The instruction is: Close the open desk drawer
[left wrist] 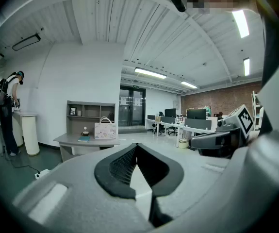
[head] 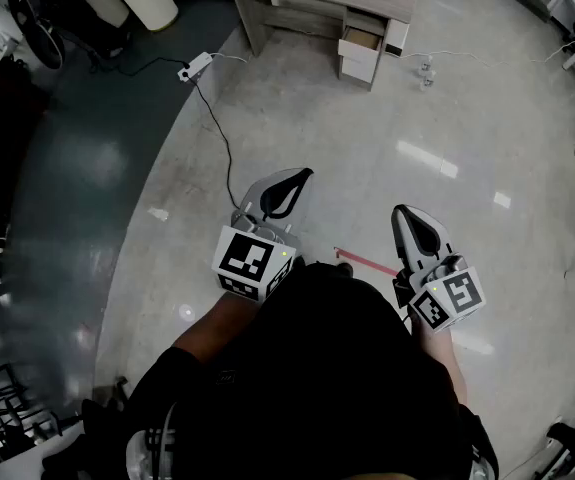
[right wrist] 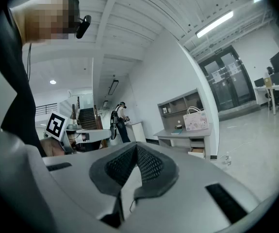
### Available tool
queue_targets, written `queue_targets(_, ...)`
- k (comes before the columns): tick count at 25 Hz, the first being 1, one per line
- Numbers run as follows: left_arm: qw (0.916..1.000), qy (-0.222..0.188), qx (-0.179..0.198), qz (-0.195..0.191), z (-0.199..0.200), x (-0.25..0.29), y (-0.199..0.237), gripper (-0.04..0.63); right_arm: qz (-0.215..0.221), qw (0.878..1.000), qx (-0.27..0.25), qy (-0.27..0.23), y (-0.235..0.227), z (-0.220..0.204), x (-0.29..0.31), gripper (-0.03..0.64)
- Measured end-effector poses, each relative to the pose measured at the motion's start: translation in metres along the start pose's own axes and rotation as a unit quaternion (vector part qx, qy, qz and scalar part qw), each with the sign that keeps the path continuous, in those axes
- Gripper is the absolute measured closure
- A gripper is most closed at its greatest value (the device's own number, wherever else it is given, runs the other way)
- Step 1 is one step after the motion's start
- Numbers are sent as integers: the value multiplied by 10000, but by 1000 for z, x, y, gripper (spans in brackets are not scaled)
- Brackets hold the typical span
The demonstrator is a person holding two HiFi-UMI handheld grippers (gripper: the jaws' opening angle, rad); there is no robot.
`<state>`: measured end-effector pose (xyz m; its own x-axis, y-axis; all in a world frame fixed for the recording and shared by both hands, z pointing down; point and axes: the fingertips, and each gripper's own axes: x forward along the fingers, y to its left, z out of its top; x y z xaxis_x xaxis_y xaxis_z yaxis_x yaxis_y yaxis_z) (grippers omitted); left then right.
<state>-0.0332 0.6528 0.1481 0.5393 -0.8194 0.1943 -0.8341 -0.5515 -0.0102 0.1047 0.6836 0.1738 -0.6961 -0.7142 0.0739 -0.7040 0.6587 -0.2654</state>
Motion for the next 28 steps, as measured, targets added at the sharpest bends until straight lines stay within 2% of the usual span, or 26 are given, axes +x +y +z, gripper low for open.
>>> queue_targets(6,10000,1,-12,30,-2,11,-8,589,-31,10000,27,0,-15,-2,-6,606)
queue_targets(11,10000,-13,-8,99,-1,21,-16,589,-473,9975,-513,-51,-35,7,-20,604)
queue_targets(14,9998,-29,-13,176,-1,27,-17,589,-522,9965,-634,-180,-45,15,-28,603)
queue_targets(21,9999,-3,-41,168,-4,53,-12,589,-429,9979,-457,-159,-68,14,-19,602)
queue_targets(28,9999,-71,-57,63,-1,108,19,588,-473,9985,-255,-48,-109,12,18,601)
